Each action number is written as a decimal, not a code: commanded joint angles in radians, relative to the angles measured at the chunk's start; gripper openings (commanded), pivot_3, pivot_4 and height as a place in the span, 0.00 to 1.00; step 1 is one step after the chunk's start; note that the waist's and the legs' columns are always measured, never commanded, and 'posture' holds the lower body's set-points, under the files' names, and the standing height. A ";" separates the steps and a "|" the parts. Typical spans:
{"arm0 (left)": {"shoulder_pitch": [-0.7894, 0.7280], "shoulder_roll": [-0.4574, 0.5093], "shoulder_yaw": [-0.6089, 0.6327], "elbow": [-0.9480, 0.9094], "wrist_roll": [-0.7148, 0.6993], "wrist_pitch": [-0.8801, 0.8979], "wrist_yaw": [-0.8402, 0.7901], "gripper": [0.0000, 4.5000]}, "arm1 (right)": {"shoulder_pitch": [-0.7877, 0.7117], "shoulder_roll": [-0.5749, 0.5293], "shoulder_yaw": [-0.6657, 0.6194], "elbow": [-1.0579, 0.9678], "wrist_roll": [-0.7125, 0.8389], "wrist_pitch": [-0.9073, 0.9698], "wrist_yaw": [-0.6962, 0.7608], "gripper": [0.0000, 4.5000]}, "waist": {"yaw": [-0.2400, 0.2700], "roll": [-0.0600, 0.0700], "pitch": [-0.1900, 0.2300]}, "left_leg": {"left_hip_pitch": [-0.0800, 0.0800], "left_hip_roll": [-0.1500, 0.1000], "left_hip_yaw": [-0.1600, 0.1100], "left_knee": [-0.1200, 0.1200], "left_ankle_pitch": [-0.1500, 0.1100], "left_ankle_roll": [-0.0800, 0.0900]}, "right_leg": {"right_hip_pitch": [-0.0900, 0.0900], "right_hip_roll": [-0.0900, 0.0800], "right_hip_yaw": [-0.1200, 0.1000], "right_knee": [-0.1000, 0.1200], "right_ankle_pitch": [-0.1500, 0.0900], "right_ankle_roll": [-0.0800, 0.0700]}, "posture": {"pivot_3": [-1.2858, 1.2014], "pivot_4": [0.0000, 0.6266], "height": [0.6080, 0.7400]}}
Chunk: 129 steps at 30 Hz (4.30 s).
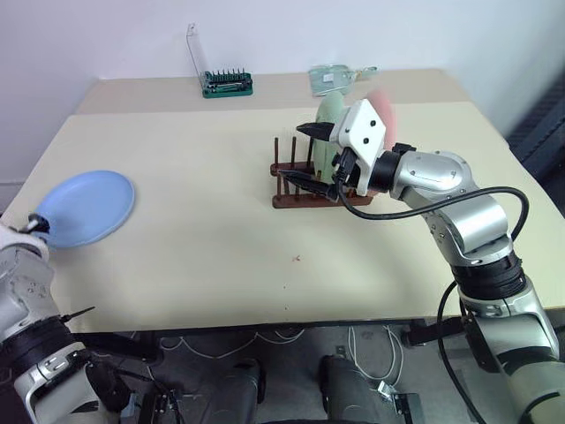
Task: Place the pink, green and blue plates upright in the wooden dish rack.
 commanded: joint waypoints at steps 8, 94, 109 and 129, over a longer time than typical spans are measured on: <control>-0.047 -0.047 0.040 -0.013 -0.135 0.069 0.029 0.36 | 0.002 0.021 -0.034 -0.035 -0.043 -0.010 0.005 0.88 | 0.003 -0.006 -0.001 | 0.000 -0.001 0.000 0.000 0.000 -0.001 | 0.001 0.000 -0.001 0.000 0.000 0.000 | 0.52 0.24 1.00; -0.666 -0.352 -0.533 -0.307 -0.241 0.185 0.185 0.00 | -0.285 0.099 0.203 0.549 -0.917 -0.709 -0.343 0.81 | 0.000 -0.012 0.002 | -0.002 0.000 0.008 0.000 0.005 -0.008 | -0.002 0.001 0.005 -0.003 0.002 0.001 | 0.52 0.24 1.00; -0.719 -0.354 -0.372 -0.246 -0.267 -0.092 0.165 0.66 | -0.289 0.119 0.164 0.521 -0.924 -0.739 -0.362 0.00 | -0.005 -0.012 0.002 | -0.002 0.000 0.010 -0.001 0.005 -0.008 | -0.004 0.002 0.008 -0.003 0.002 0.001 | 0.52 0.24 1.00; -0.049 0.080 -0.713 -0.114 0.019 -0.362 -0.583 0.66 | -0.131 0.406 -0.312 -0.128 0.355 0.314 -0.226 0.00 | -0.025 -0.010 0.002 | 0.000 0.015 0.012 -0.003 0.001 -0.006 | -0.008 0.016 0.013 -0.004 0.009 -0.008 | 0.52 0.24 1.00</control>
